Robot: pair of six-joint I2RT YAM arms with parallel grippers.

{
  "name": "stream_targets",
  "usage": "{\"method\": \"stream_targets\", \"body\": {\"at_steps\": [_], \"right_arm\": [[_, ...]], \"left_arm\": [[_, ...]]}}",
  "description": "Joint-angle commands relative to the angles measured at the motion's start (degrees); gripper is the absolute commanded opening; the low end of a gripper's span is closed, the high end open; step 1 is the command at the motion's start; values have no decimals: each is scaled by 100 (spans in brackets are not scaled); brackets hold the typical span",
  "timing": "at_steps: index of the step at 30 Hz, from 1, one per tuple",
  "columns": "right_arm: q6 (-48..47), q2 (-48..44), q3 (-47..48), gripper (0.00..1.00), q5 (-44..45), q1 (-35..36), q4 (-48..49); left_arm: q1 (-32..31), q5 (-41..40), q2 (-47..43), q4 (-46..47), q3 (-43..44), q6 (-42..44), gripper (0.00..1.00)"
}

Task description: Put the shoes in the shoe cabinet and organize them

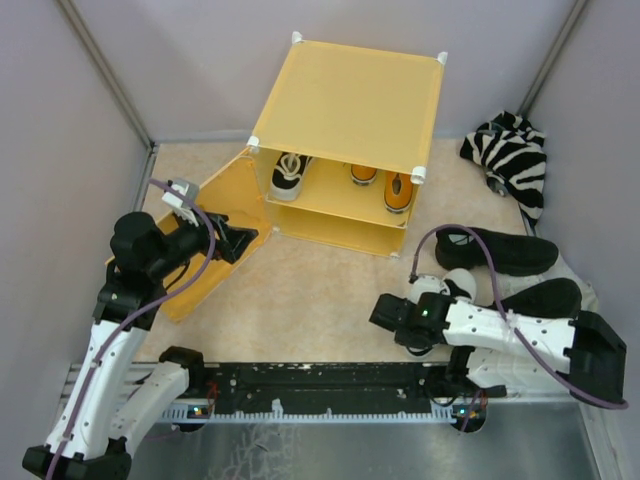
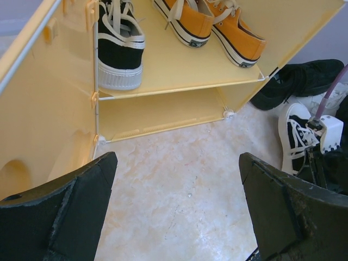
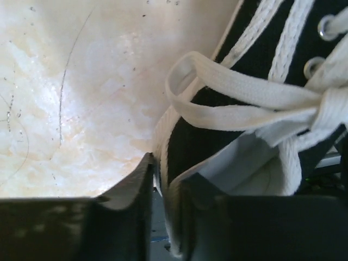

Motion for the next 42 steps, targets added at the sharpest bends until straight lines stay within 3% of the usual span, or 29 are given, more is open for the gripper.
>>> {"method": "stream_targets", "body": {"at_steps": [1,3,9,18,25,31,42], "right_arm": [[-215,486,494,8,292,424,253],[-596,832,1066,0,510,764,285],[-1921,1857,2762,0,577,1666,646],[-3310,1937,3743,0,461,1736,1414],[-4637,1923,4194,0,-245,878,2226],[-5619,2334,4729,0,-342,217,2904],[-6357,3224,5390,0,-500,-710,3797]], "left_arm": [[-33,25,-63,70,2,-51,99],[-33,23,-64,70,26,-55,99],[-33,-31,-100,11,80,-39,99],[-33,-76,-186,-62,142,-17,99],[-32,-52,-157,-62,229,-8,99],[-33,-71,-162,-67,222,10,99],[-37,-98,-54,-71,230,38,99]]}}
